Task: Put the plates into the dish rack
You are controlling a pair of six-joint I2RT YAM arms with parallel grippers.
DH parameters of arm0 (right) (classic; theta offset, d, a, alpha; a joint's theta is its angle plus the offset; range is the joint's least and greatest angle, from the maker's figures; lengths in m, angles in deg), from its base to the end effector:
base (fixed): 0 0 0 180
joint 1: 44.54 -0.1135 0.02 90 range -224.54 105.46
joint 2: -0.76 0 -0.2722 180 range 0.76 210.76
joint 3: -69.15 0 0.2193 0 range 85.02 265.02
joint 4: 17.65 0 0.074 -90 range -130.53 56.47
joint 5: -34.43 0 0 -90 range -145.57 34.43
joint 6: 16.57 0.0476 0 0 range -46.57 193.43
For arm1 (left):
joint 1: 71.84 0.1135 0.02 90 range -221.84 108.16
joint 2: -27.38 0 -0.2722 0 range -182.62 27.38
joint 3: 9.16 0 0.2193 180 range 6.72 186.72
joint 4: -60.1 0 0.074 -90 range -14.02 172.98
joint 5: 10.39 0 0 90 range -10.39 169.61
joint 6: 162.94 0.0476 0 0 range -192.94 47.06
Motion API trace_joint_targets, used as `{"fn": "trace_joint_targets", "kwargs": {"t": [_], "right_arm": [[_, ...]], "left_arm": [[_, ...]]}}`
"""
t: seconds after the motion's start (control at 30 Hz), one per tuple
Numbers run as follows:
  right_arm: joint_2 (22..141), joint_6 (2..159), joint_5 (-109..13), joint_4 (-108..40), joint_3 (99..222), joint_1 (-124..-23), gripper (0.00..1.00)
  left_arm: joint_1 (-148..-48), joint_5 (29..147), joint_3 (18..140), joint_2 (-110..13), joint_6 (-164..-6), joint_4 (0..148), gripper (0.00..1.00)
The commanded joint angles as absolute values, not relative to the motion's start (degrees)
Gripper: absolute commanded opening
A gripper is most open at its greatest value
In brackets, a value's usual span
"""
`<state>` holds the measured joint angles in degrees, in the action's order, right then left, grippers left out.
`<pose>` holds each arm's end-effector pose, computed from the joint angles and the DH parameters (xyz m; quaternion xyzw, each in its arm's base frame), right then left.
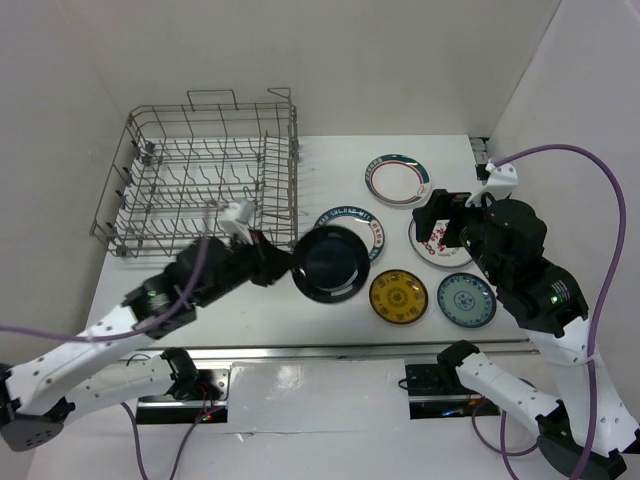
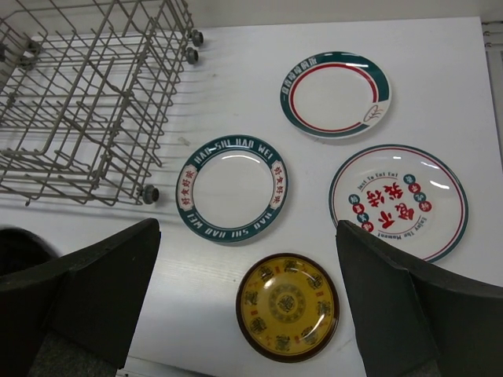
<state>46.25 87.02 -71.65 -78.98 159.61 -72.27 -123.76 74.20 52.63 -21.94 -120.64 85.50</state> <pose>0.0940 0.0345 0.4289 -0.0144 0.7969 0.1046 0.5948 0.1115 -0.1350 0.3401 -0.0006 0.7819 -0.4516 0.4298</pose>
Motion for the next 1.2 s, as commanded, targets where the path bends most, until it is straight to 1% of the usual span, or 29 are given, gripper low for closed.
{"fn": "trace_joint_targets", "kwargs": {"t": [0.0, 0.03, 0.07, 0.1, 0.2, 0.27, 0.3, 0.33, 0.4, 0.43, 0.57, 0.67, 0.7, 0.77, 0.87, 0.93, 1.17], "right_arm": [[46.2, 86.0, -71.0, -75.6, 159.6, -72.4, 1.0], [45.7, 86.0, -71.0, -75.1, 159.0, -72.4, 1.0], [45.7, 86.0, -70.4, -75.1, 158.5, -72.4, 1.0], [45.7, 86.0, -70.4, -74.4, 158.5, -72.4, 1.0], [45.7, 86.0, -70.4, -74.4, 157.9, -72.4, 1.0], [45.7, 86.0, -70.4, -74.4, 157.9, -72.4, 1.0], [45.7, 86.0, -70.4, -74.4, 157.9, -72.4, 1.0], [45.7, 86.0, -69.9, -74.4, 157.4, -72.4, 1.0], [45.1, 86.0, -69.9, -74.4, 157.4, -72.4, 1.0], [45.1, 86.0, -69.4, -74.4, 156.8, -72.4, 1.0], [45.1, 86.0, -68.8, -73.9, 156.8, -72.9, 1.0], [45.1, 86.0, -68.1, -73.9, 156.8, -72.9, 1.0], [45.1, 86.0, -67.6, -73.9, 156.3, -72.9, 1.0], [44.6, 86.0, -67.6, -73.4, 155.7, -72.9, 1.0], [44.1, 86.0, -67.1, -73.3, 155.7, -73.5, 1.0], [44.1, 86.0, -67.1, -73.3, 155.7, -74.0, 1.0], [44.6, 85.5, -67.1, -73.3, 156.3, -74.5, 1.0]], "left_arm": [[-123.8, 56.4, 67.4, -18.2, -116.5, 104.0, 0.0], [-123.8, 51.0, 71.6, -19.6, -117.5, 108.2, 0.0], [-123.8, 46.0, 75.8, -21.5, -117.5, 116.2, 0.0], [-123.1, 36.9, 84.1, -25.5, -119.4, 120.1, 0.0], [-120.9, 26.0, 95.4, -30.0, -117.5, 125.4, 0.0], [-115.9, 24.5, 101.2, -33.1, -116.2, 124.5, 0.0], [-114.5, 22.2, 102.7, -34.1, -113.3, 123.5, 0.0], [-111.2, 21.4, 104.3, -36.8, -112.2, 123.5, 0.0], [-107.5, 20.8, 108.3, -39.8, -108.2, 122.7, 0.0], [-103.6, 20.8, 108.9, -42.7, -106.6, 120.4, 0.0], [-94.5, 23.8, 108.2, -48.7, -101.0, 115.3, 0.0], [-89.8, 27.0, 108.0, -55.0, -99.8, 115.3, 0.0], [-88.6, 29.8, 107.2, -57.2, -99.8, 115.3, 0.0], [-86.0, 31.4, 104.2, -57.8, -98.4, 112.7, 0.0], [-84.7, 35.2, 95.9, -57.3, -93.4, 102.1, 0.0], [-84.7, 34.6, 91.6, -57.3, -91.0, 97.1, 0.0], [-87.9, 34.1, 90.3, -59.9, -87.3, 94.5, 0.0]]}}
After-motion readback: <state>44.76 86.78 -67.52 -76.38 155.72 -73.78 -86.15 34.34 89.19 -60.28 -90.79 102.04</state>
